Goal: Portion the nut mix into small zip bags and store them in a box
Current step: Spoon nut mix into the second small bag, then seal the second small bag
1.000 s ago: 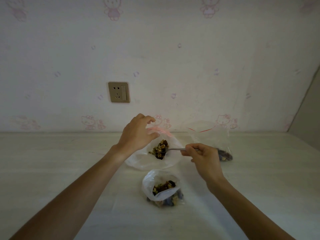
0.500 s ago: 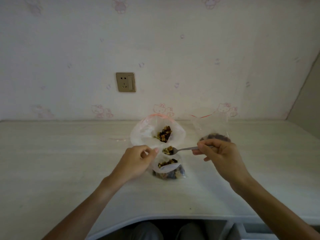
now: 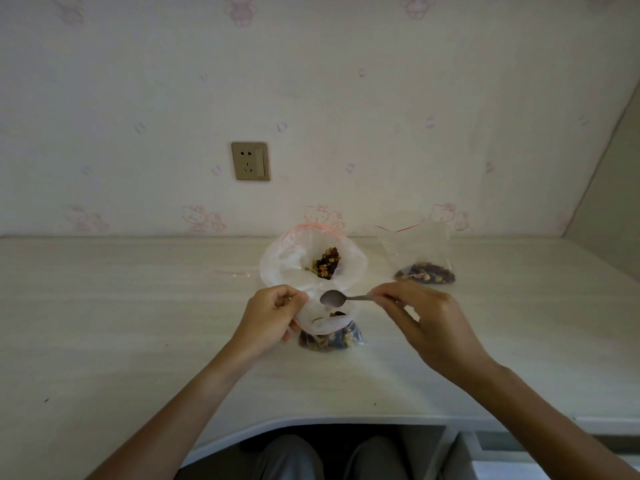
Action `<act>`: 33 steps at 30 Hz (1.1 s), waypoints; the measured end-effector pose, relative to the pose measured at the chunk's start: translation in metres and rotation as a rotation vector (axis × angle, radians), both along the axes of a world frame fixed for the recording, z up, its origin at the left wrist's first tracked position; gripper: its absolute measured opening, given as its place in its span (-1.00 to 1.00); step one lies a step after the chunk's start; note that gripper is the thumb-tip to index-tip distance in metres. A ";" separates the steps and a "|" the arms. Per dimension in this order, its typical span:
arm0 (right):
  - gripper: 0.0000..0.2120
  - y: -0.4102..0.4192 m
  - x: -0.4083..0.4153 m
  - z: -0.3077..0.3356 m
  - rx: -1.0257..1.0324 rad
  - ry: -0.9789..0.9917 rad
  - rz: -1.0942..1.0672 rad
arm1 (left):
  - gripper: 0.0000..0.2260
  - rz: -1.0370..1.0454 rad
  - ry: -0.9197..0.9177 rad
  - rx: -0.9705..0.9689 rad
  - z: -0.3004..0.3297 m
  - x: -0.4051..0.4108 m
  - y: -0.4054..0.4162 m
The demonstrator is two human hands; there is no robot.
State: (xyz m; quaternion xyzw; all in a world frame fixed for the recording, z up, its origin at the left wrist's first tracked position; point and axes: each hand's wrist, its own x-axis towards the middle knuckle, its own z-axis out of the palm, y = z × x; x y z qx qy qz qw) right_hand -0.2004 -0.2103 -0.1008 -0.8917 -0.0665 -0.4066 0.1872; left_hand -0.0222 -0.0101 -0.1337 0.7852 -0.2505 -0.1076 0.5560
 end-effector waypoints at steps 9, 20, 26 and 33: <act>-0.84 -0.018 0.073 -0.011 0.970 0.145 -0.180 | -0.84 0.004 0.008 -0.063 -0.020 0.008 -0.006; -0.62 -0.030 0.096 -0.030 0.819 0.443 -0.306 | -0.71 0.047 0.211 -0.122 -0.013 0.010 0.005; -0.73 -0.030 0.064 -0.024 0.936 0.528 -0.276 | -0.61 -0.049 0.471 -0.056 -0.003 0.008 0.017; -0.67 0.001 0.054 -0.022 1.289 0.873 0.047 | -0.76 -0.242 0.661 -0.160 0.011 0.000 0.009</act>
